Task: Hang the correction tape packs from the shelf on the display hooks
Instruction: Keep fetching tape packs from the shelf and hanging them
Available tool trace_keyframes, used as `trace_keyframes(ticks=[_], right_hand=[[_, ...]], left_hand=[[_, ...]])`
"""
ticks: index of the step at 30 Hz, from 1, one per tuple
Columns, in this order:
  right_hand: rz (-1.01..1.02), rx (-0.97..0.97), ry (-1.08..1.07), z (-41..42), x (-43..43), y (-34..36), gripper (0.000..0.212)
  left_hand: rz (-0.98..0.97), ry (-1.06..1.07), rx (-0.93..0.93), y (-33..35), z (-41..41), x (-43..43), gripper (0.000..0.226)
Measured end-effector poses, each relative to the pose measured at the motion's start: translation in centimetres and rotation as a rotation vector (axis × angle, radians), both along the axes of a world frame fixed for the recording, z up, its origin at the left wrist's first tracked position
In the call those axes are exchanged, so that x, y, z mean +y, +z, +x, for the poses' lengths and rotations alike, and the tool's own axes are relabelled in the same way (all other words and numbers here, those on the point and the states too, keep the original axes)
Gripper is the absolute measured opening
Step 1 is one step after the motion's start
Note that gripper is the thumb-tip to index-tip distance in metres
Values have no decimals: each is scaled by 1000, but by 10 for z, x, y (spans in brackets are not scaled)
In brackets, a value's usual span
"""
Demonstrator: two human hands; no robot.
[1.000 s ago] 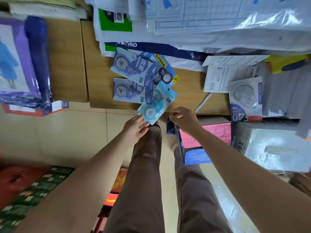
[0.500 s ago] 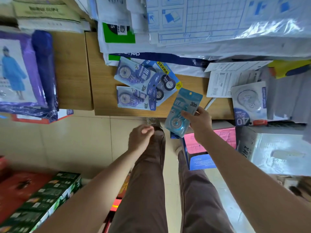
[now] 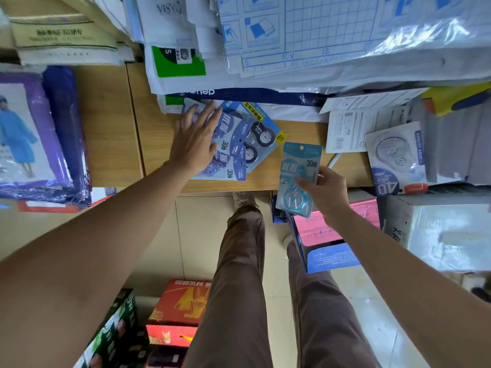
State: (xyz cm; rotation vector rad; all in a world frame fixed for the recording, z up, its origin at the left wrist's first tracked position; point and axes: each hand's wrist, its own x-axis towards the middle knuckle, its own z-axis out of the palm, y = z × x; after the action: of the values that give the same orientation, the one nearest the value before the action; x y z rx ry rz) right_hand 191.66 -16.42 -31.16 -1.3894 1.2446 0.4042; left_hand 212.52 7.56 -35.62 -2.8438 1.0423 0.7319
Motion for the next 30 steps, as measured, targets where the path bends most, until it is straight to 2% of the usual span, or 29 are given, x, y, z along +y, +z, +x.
trace_keyframes(ticks=[3, 6, 11, 14, 20, 22, 27, 30], right_hand=[[8, 1, 2, 3, 3, -1, 23], [31, 0, -26, 4, 5, -2, 23], [3, 13, -20, -1, 8, -3, 22], [-28, 1, 25, -4, 10, 0, 20], [-60, -31, 53, -6, 12, 20, 19], [-76, -46, 57, -7, 12, 32, 18], [-168, -117, 85, -15, 2, 88, 17], [-219, -166, 117, -25, -12, 138, 20]], left_hand=[[23, -62, -10, 0, 10, 0, 85], [-10, -26, -50, 7, 18, 1, 90], [-89, 91, -209, 17, 21, 18, 70], [-87, 123, -255, 30, 18, 22, 66], [-251, 119, -278, 66, 5, 23, 51], [-295, 160, -237, 84, -6, 19, 48], [-489, 503, 123, 139, -47, -1, 42], [-618, 600, 248, 187, -71, -17, 28]])
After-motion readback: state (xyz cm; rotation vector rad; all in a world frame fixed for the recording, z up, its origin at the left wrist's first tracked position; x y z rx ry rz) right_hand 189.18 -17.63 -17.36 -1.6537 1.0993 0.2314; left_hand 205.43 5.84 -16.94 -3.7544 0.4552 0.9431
